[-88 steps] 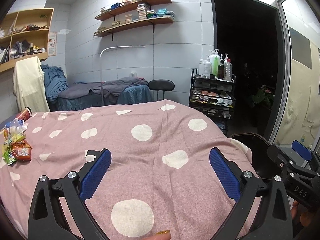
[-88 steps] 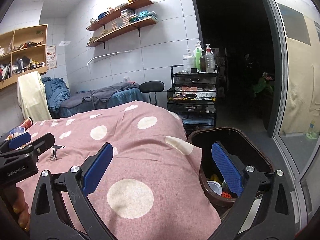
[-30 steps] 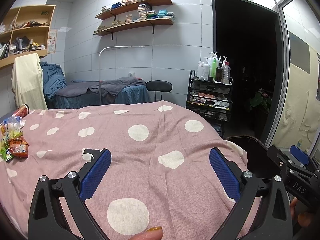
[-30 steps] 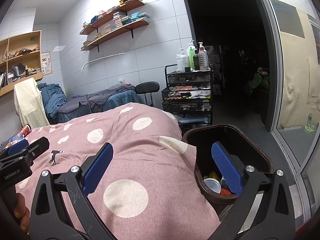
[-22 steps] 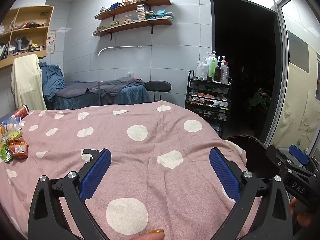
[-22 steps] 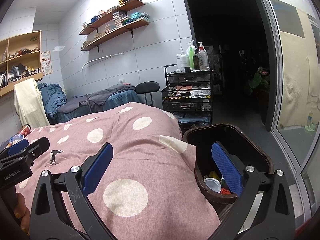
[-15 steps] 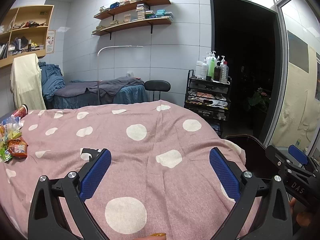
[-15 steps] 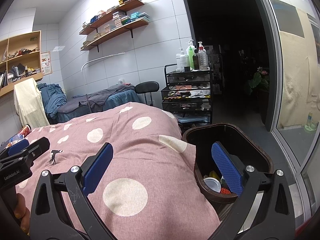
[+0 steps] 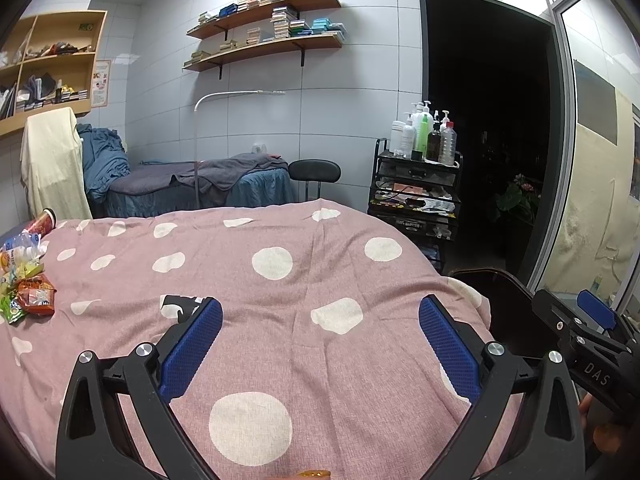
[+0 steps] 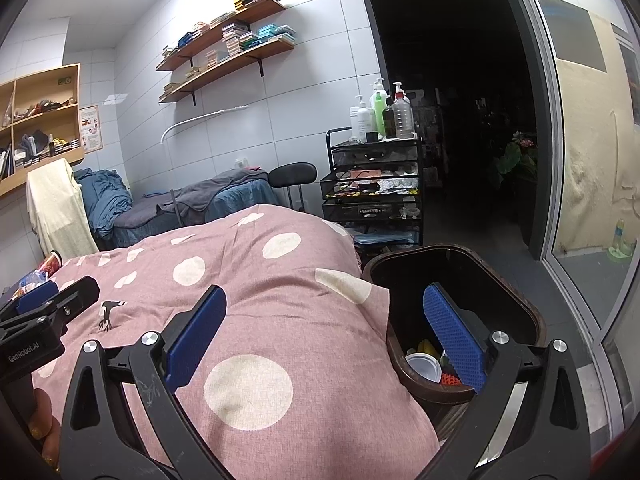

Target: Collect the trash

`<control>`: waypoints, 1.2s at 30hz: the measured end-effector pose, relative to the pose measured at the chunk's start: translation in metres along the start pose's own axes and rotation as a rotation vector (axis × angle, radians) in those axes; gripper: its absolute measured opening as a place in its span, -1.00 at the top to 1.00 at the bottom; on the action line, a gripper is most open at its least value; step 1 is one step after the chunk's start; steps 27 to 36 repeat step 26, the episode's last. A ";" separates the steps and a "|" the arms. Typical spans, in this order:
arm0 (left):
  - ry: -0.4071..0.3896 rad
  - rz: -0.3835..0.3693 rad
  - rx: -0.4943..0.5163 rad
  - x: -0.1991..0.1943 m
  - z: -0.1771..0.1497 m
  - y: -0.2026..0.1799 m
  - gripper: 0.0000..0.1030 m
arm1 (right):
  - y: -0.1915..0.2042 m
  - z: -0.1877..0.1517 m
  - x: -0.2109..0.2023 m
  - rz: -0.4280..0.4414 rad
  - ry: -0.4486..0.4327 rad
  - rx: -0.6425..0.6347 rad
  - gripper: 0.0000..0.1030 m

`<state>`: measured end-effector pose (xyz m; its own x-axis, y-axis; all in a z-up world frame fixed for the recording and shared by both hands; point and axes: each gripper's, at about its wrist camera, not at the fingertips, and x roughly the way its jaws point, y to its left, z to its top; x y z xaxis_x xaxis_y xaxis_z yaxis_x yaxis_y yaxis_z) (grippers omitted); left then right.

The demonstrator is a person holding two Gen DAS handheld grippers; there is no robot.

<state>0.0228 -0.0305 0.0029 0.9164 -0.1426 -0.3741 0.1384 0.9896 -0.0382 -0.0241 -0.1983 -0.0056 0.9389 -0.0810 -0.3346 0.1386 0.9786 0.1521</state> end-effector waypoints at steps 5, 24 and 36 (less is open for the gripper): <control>0.002 -0.002 0.002 0.000 0.000 0.000 -0.90 | 0.001 -0.002 -0.001 -0.002 0.001 0.001 -0.89; 0.035 -0.003 -0.011 0.005 -0.009 0.003 -0.90 | 0.005 -0.004 0.002 -0.008 0.020 0.000 -0.89; 0.041 -0.002 -0.011 0.006 -0.009 0.004 -0.90 | 0.005 -0.004 0.003 -0.009 0.022 0.000 -0.89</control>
